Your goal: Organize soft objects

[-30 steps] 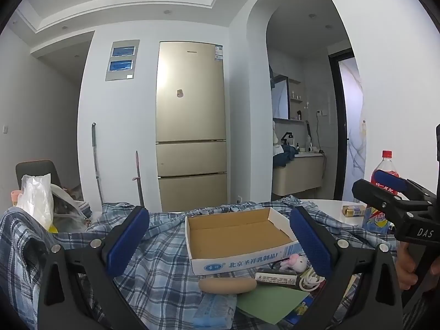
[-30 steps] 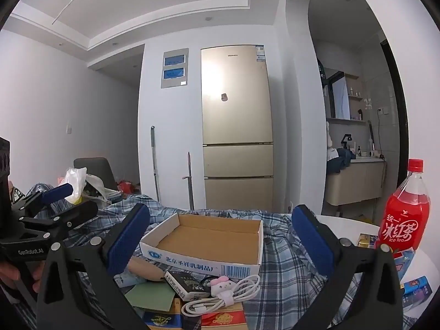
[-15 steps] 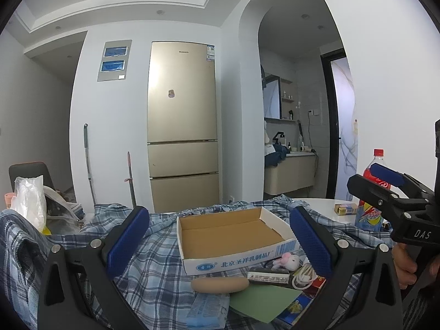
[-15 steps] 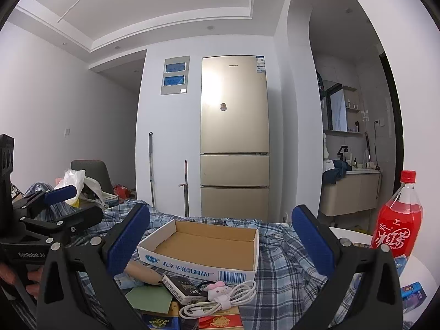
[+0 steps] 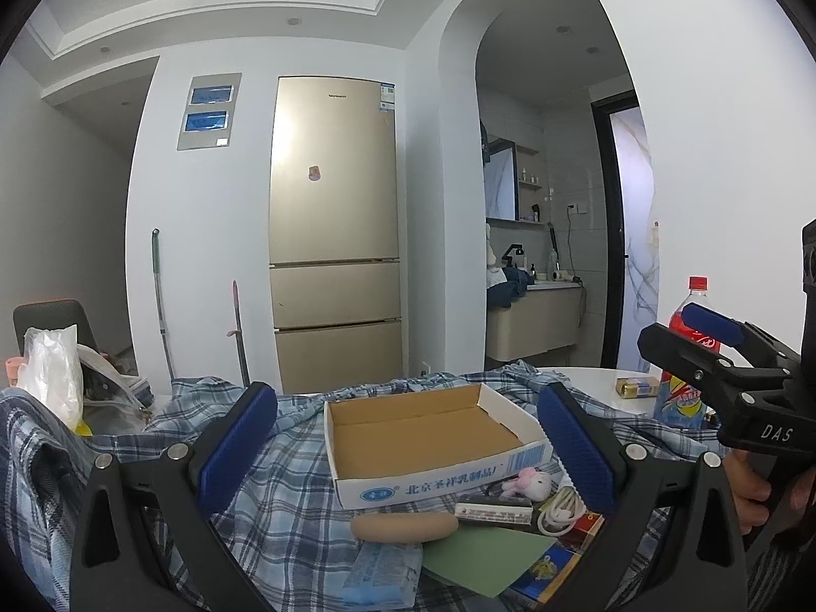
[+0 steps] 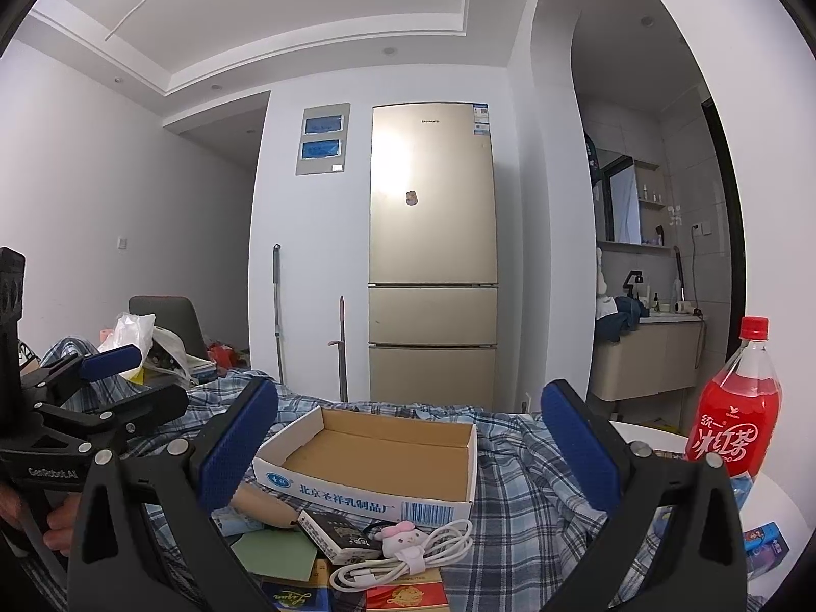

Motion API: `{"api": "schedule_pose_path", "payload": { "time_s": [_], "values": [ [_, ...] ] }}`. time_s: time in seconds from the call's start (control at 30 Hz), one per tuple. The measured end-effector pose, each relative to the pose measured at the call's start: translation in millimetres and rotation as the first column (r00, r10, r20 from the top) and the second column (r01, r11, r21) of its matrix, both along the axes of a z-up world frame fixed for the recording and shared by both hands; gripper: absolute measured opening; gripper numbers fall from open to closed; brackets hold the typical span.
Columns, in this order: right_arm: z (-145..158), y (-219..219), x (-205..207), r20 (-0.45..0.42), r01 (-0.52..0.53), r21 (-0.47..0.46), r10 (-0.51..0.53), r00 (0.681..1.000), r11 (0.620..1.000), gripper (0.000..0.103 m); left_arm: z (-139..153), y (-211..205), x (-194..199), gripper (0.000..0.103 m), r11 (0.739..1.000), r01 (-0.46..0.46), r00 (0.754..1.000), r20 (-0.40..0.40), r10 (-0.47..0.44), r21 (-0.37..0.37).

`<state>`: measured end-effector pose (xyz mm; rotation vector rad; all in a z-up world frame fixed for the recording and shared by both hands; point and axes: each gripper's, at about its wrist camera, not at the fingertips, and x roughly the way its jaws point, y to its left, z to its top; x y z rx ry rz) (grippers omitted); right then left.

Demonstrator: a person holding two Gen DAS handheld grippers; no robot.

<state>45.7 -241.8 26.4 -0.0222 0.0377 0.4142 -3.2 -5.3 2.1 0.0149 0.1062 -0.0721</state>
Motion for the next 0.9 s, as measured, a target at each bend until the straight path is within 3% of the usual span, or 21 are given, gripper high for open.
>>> {"api": "schedule_pose_path", "payload": {
  "time_s": [0.9],
  "values": [
    [-3.3,3.3,7.8,-0.049,-0.007,-0.031,0.005,0.999,1.000,0.103,0.2,4.5,-0.2,0.103,1.000,-0.020,1.000,0.004,0.020,-0.002]
  ]
}}
